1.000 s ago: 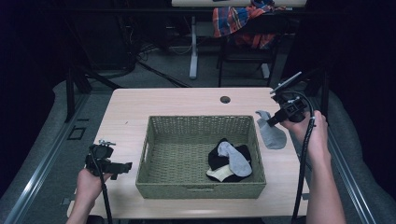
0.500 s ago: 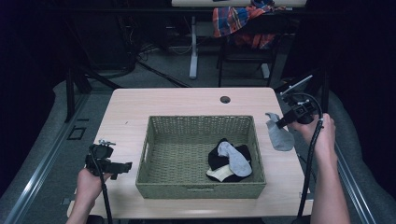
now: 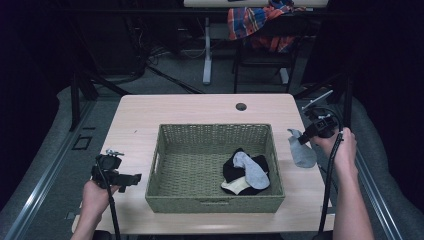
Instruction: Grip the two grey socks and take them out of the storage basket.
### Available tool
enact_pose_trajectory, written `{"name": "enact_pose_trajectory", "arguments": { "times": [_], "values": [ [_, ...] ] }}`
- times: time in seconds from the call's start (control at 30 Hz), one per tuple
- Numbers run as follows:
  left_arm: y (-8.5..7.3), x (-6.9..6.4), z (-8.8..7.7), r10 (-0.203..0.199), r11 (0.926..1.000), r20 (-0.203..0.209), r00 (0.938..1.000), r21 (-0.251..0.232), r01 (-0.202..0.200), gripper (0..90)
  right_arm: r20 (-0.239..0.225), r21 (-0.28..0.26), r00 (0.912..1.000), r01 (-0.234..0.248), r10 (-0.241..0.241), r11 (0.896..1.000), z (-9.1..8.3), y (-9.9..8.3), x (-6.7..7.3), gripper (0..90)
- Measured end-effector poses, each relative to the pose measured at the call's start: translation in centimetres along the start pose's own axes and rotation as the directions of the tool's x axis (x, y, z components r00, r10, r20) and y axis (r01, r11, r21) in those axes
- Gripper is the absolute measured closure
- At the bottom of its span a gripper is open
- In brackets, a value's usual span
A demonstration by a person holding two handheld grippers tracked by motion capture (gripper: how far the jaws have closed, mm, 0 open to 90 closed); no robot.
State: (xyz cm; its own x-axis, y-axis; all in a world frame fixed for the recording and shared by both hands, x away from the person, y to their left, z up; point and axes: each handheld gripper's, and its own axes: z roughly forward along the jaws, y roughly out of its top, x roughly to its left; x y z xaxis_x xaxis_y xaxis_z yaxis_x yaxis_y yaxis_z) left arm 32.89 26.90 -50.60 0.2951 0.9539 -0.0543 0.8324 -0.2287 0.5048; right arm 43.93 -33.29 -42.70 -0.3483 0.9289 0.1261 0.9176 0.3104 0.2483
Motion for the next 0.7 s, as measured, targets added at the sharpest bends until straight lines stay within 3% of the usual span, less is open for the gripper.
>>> {"name": "enact_pose_trajectory", "arguments": {
  "times": [0.03,0.07,0.17,0.2,0.27,0.57,0.63,0.7],
  "values": [
    [0.0,0.0,0.0,0.003,1.0000,0.000,1.0000,0.002,-0.003,0.6,-0.004,0.006,0.9997,-0.022,0.022,1.000,1.2,-0.1,-0.3,86.2],
    [0.0,0.0,0.0,0.004,1.0000,0.000,1.0000,0.003,-0.004,0.6,-0.007,0.031,0.9999,-0.014,0.015,0.999,1.5,0.0,-0.5,86.2],
    [0.0,0.0,0.0,0.004,1.0000,0.001,1.0000,0.002,-0.004,0.6,-0.009,0.035,0.9994,-0.034,0.034,0.999,2.7,-0.1,-0.7,86.2],
    [0.0,0.0,0.0,0.004,1.0000,-0.001,1.0000,0.003,-0.004,0.6,-0.017,0.074,0.9995,-0.025,0.026,0.997,3.7,0.0,-1.1,86.2],
    [0.0,0.0,0.0,0.006,1.0000,0.001,1.0000,0.004,-0.006,0.5,-0.013,0.079,0.9992,-0.037,0.038,0.996,4.4,0.0,-1.2,86.2],
    [0.1,-0.1,0.0,0.006,1.0000,-0.001,1.0000,0.003,-0.006,0.6,-0.014,0.135,0.9995,-0.026,0.028,0.991,6.1,0.1,-1.5,86.0],
    [0.1,-0.1,0.0,0.001,1.0000,0.006,1.0000,0.003,-0.001,0.6,-0.010,0.137,0.9995,-0.028,0.029,0.990,6.6,0.0,-1.4,83.3],
    [0.1,-0.1,0.1,0.004,1.0000,0.008,1.0000,0.005,-0.004,0.6,0.004,0.124,0.9993,-0.038,0.037,0.992,6.7,0.1,-1.4,75.1]
  ]
}}
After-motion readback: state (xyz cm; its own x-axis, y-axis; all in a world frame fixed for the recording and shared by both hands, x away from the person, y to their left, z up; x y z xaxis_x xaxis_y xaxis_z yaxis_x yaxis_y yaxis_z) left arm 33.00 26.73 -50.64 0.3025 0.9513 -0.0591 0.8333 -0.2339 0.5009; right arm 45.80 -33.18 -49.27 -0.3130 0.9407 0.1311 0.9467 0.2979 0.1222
